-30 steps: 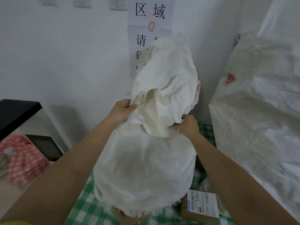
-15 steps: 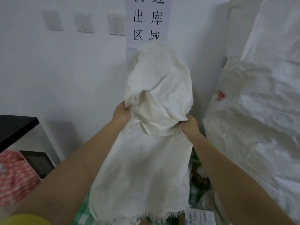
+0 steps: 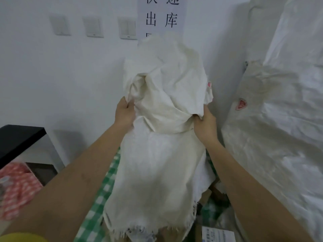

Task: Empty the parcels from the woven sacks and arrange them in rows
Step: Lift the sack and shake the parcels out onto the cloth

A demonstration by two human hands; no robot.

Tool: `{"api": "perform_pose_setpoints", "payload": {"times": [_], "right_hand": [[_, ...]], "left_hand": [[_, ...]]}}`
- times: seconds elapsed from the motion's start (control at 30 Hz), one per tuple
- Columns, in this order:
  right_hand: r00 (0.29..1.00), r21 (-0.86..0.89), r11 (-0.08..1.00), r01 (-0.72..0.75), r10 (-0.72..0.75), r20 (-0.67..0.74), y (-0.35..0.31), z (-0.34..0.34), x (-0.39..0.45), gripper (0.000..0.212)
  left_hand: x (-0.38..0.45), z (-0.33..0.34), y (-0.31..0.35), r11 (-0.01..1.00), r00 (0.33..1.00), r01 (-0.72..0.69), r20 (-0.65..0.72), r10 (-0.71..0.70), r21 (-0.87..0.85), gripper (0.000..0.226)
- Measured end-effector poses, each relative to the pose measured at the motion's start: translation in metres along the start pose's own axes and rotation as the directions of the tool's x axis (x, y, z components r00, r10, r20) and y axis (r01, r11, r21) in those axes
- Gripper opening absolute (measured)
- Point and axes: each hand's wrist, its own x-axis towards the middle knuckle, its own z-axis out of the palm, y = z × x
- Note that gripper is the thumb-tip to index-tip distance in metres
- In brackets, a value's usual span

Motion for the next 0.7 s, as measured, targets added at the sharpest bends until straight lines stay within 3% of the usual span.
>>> {"api": "perform_pose_setpoints", "payload": {"times": [0.07, 0.13, 0.27, 0.4, 0.53, 0.63, 0.7], "right_hand": [[0.993, -0.127, 0.988, -0.084, 0.094, 0.077, 0.007, 0.003, 0.0, 0.024], [0.985, -0.149, 0.979, -0.14, 0.152, 0.076, 0.003, 0.002, 0.009, 0.021], [0.996, 0.015, 0.999, -0.044, 0.045, -0.076, -0.008, -0.002, 0.014, 0.023], [0.99, -0.137, 0.982, -0.131, 0.138, 0.042, -0.001, -0.001, 0.015, 0.018], [0.997, -0.06, 0.997, -0.044, 0.04, -0.068, -0.011, -0.01, 0.024, 0.017], [0.994, -0.21, 0.977, -0.04, 0.06, 0.09, -0.01, -0.012, 0.023, 0.015], [0.993, -0.212, 0.975, -0.064, 0.083, 0.084, -0.014, -0.015, 0.031, 0.017]], "left_hand": [[-0.001, 0.0, -0.005, 0.987, 0.998, -0.011, 0.061, 0.001, 0.16, 0.033], [0.001, 0.002, 0.004, 0.972, 0.993, -0.045, 0.113, 0.02, 0.228, 0.032], [0.011, 0.003, 0.023, 0.987, 0.996, -0.089, 0.036, 0.084, 0.137, 0.035], [0.008, 0.009, 0.025, 0.987, 0.998, -0.045, 0.06, 0.036, 0.156, 0.035], [0.005, 0.015, 0.04, 0.994, 0.995, -0.084, 0.055, 0.08, 0.066, 0.031], [0.005, 0.016, 0.033, 0.992, 0.997, -0.037, 0.067, 0.029, 0.123, 0.037], [0.006, 0.017, 0.04, 0.992, 0.995, -0.048, 0.09, 0.037, 0.113, 0.03]]}}
